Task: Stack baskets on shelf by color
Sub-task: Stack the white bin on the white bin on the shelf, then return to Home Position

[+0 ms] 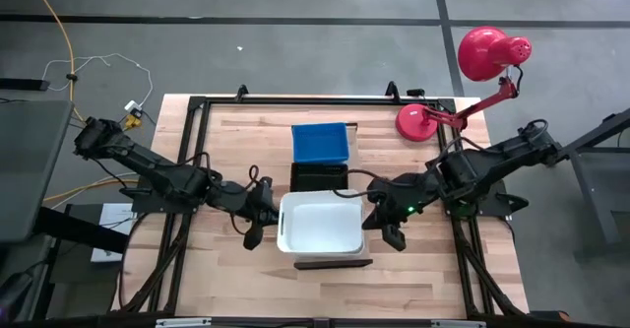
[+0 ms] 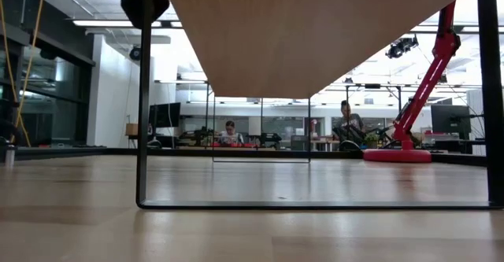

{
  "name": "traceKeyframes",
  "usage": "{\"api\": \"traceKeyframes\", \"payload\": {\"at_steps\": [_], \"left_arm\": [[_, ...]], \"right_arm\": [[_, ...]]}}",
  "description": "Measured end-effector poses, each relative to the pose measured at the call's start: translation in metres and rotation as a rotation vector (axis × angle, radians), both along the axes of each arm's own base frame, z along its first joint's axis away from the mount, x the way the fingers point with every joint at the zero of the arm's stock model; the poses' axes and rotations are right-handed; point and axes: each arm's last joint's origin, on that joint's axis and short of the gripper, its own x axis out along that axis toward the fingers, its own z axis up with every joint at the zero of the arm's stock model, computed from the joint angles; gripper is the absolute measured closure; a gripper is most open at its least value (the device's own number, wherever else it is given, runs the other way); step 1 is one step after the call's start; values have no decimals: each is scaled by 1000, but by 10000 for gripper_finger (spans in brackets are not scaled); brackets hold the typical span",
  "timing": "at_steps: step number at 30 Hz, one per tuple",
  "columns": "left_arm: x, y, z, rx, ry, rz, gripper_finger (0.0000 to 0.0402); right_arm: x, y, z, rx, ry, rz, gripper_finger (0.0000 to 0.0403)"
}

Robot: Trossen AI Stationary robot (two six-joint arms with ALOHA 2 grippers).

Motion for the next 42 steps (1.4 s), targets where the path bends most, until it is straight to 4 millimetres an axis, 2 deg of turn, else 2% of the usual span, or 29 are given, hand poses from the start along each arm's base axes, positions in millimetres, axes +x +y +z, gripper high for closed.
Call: {"api": "traceKeyframes", "payload": {"at_steps": [8, 13, 18, 22, 25, 32, 37, 42], "left_arm": [[2, 7, 1, -4, -11, 27, 401], [1, 7, 2, -6, -9, 25, 401], [-5, 9, 12, -15, -45, 22, 401], [-21, 13, 30, -31, -109, 24, 401], [-38, 18, 46, -42, -179, 35, 401], [-78, 35, 78, 73, -365, 127, 401], [-94, 43, 88, 81, -431, 228, 401], [-95, 51, 93, 82, -474, 238, 401]], "right_arm": [[-16, -9, 24, -64, 69, -10, 403], [-19, -11, 37, -90, 32, 9, 403], [-20, -13, 49, -176, -55, 10, 403], [-19, -14, 46, -233, -69, 39, 403], [-19, -15, 37, -242, -40, 42, 403], [-36, -23, 17, -161, -68, -6, 403], [-53, -30, 10, -82, -217, -57, 403], [-59, -34, 8, -75, -436, -76, 403]]}}
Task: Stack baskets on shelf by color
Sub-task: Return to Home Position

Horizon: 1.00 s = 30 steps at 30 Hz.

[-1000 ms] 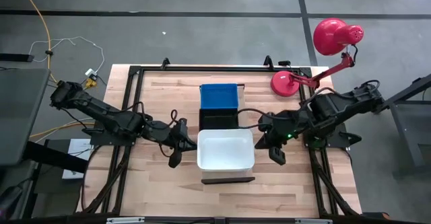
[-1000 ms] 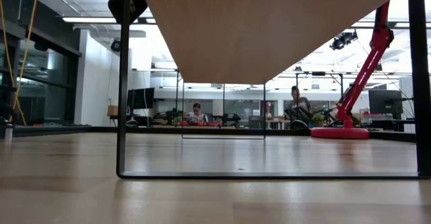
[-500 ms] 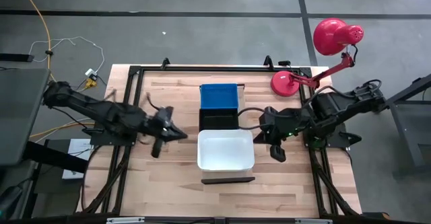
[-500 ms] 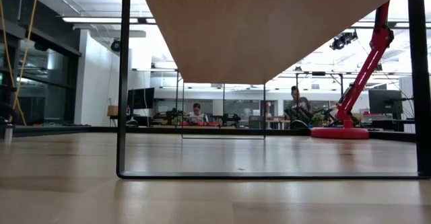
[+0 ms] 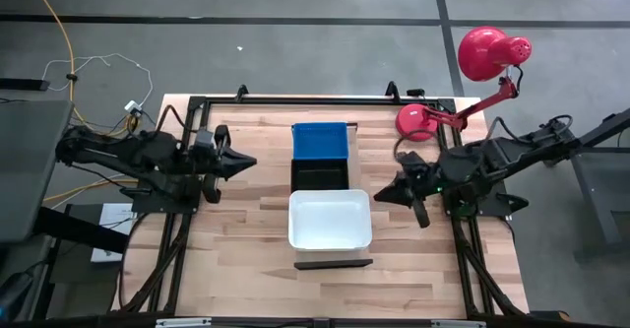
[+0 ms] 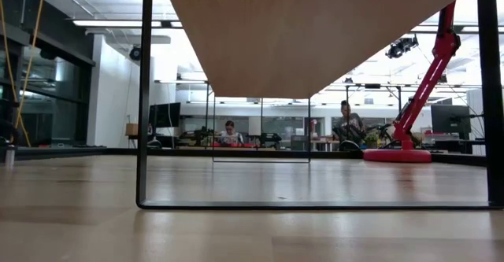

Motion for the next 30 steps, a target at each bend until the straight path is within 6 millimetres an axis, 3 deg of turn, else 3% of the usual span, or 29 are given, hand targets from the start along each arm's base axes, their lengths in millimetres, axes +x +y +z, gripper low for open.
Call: {"api": "traceKeyframes", "payload": {"at_steps": [8, 19, 23, 30], "left_arm": [[12, 17, 0, 86, -22, -51, 401], [8, 31, -1, 108, -6, -91, 401], [10, 31, -25, 99, -18, -95, 401], [-4, 29, -85, -27, -274, -109, 401]], "right_arm": [[8, -5, -5, -31, -84, -25, 403], [14, -14, -3, -6, -109, -81, 403], [14, -16, -3, 31, -109, -113, 403], [14, -16, -3, 26, -110, -117, 403]]}}
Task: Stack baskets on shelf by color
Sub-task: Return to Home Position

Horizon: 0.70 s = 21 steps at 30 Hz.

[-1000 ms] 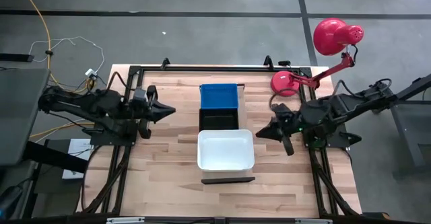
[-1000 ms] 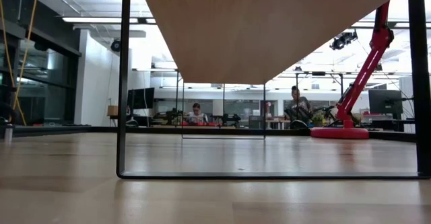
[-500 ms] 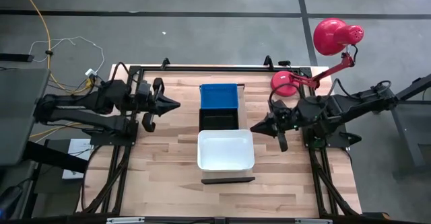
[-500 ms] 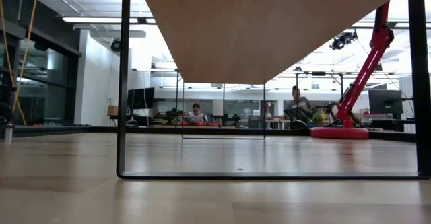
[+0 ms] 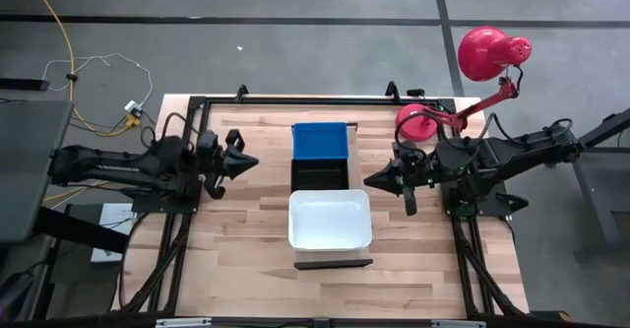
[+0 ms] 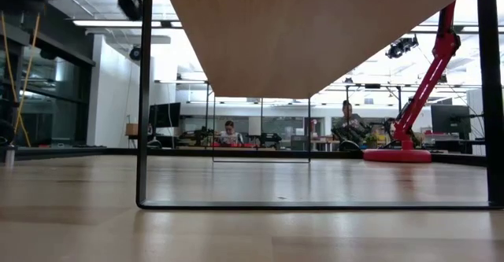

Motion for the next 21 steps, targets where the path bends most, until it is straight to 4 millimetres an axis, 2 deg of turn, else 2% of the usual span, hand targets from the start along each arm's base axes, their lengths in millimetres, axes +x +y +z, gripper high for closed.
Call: {"api": "traceKeyframes", "payload": {"at_steps": [5, 8, 21], "left_arm": [[-17, 0, -36, -71, -19, 41, 401], [-27, -1, -47, -89, -43, 50, 401], [-59, -6, -64, -108, 37, 79, 401]], "right_arm": [[0, 0, 0, 0, 0, 0, 403], [0, 0, 0, 4, 1, -1, 403], [0, 0, 2, 52, -13, -11, 402]]}}
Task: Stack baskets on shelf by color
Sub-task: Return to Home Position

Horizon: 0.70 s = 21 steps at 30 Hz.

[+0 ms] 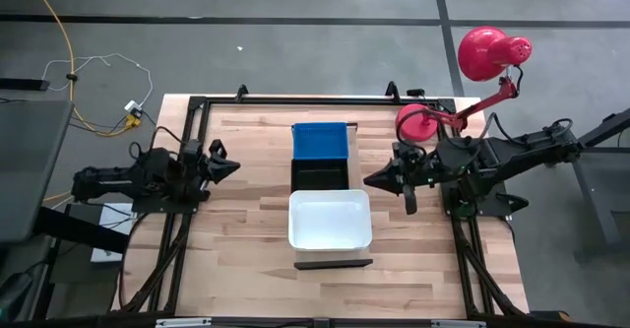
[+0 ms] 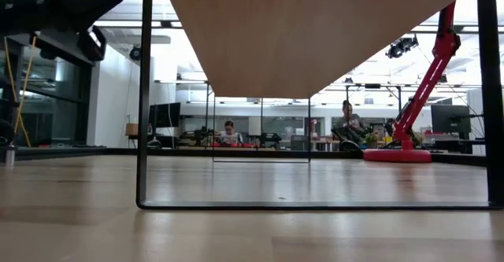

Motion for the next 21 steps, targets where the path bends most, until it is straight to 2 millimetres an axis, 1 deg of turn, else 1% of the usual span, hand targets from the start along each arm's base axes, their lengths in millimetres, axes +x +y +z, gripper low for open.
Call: {"api": "traceKeyframes", "payload": {"at_steps": [5, 9, 13, 16, 21], "left_arm": [[1, 1, -4, 0, 33, 43, 401], [5, 2, -20, -9, 53, 55, 401], [6, 3, -31, -24, 166, 77, 401], [6, 3, -33, 1, 198, 74, 401], [7, 2, -35, 94, 236, 37, 401]], "right_arm": [[1, 0, 3, -16, -38, 4, 402], [1, 0, 4, -15, -41, 4, 402], [1, 0, 4, -15, -41, 4, 402], [1, 0, 4, -15, -41, 4, 402], [0, 0, 4, -5, -40, 12, 402]]}}
